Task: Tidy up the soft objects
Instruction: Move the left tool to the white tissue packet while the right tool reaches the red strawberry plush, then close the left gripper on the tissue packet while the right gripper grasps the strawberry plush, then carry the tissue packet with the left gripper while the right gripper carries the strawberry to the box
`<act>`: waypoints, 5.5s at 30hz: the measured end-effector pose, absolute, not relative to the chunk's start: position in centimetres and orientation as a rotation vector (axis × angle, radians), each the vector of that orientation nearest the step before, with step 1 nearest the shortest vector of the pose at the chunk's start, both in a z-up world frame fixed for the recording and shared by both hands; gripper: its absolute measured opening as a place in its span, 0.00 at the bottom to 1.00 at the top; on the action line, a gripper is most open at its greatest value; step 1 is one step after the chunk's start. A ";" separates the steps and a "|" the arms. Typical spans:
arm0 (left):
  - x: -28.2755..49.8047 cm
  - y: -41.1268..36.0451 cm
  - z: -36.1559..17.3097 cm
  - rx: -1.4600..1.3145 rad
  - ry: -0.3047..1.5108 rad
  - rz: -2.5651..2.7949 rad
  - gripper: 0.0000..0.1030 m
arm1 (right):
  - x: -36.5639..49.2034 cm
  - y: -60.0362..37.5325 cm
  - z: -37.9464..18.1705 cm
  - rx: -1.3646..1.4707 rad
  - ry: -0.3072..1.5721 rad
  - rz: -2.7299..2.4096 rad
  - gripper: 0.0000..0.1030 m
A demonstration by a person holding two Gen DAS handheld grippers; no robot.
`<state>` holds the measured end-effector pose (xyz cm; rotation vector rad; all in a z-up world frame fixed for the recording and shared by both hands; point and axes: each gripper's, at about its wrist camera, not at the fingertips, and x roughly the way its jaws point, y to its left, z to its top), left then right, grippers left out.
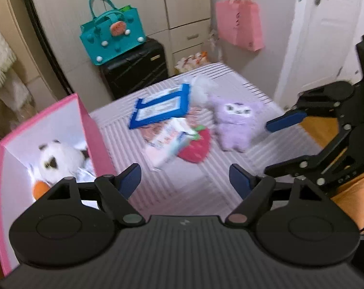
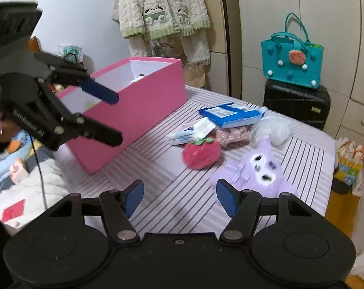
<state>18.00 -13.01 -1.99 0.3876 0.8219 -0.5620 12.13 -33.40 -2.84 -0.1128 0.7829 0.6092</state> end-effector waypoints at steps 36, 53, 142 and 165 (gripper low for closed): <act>31.5 -18.6 -7.6 0.639 1.102 -0.870 0.52 | 18.2 -27.5 -9.1 -0.346 0.702 0.534 0.68; 33.3 -18.0 -8.3 0.498 1.177 -0.931 0.61 | 17.2 -28.1 -8.9 -0.314 0.716 0.509 0.51; 16.5 -13.9 -4.6 0.322 1.092 -0.723 0.37 | 7.4 -33.4 -5.8 0.000 0.899 0.486 0.48; 9.0 -4.0 0.4 0.179 1.120 -0.655 0.37 | 4.8 -27.3 0.5 0.051 1.007 0.736 0.48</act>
